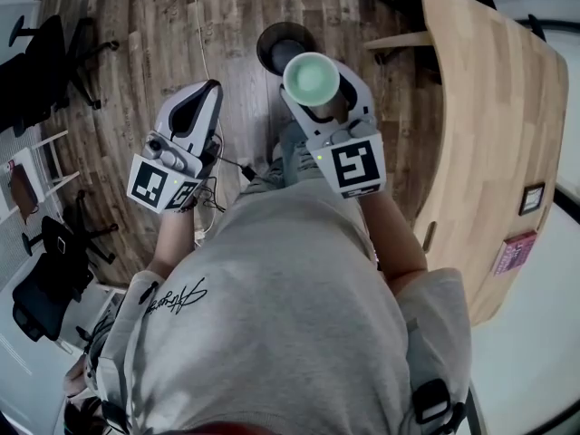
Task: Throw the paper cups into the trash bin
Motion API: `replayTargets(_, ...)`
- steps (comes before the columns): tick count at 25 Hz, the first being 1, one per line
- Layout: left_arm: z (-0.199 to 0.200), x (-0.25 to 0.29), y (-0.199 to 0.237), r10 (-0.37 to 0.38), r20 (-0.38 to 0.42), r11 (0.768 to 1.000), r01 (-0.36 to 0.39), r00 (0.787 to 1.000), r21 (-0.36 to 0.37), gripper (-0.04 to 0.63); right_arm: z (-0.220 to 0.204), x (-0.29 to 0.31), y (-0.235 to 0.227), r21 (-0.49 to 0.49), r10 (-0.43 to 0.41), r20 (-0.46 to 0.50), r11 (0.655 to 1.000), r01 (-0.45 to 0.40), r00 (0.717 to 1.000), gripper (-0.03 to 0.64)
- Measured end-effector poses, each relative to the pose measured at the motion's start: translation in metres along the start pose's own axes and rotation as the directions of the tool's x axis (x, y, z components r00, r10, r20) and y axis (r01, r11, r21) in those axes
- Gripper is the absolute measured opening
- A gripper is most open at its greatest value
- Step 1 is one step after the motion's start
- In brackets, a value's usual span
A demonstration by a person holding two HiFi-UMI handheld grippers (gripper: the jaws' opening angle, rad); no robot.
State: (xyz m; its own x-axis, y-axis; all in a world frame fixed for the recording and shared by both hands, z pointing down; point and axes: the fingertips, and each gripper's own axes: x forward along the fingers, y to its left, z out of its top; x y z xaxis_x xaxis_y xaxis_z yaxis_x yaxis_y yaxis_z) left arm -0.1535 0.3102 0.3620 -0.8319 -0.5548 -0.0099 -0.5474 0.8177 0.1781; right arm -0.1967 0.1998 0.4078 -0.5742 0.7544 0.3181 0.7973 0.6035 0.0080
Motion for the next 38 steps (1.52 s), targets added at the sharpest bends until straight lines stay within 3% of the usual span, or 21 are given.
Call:
replayTargets(24,-0.027,0.068,0.046,0.104,0.002,0.994,-0.104,0.995,-0.024,0.003,-0.041,0.075,-0.05,0.041,0.139,-0.093,0.99,-0.136,0.986,0.287)
replayTargets(38,-0.074,0.052,0.077,0.089,-0.038,0.992,-0.092,0.995,-0.086,0.003,-0.092,0.11,-0.036,0.035,0.12,-0.173,0.993,-0.115,0.978,0.287)
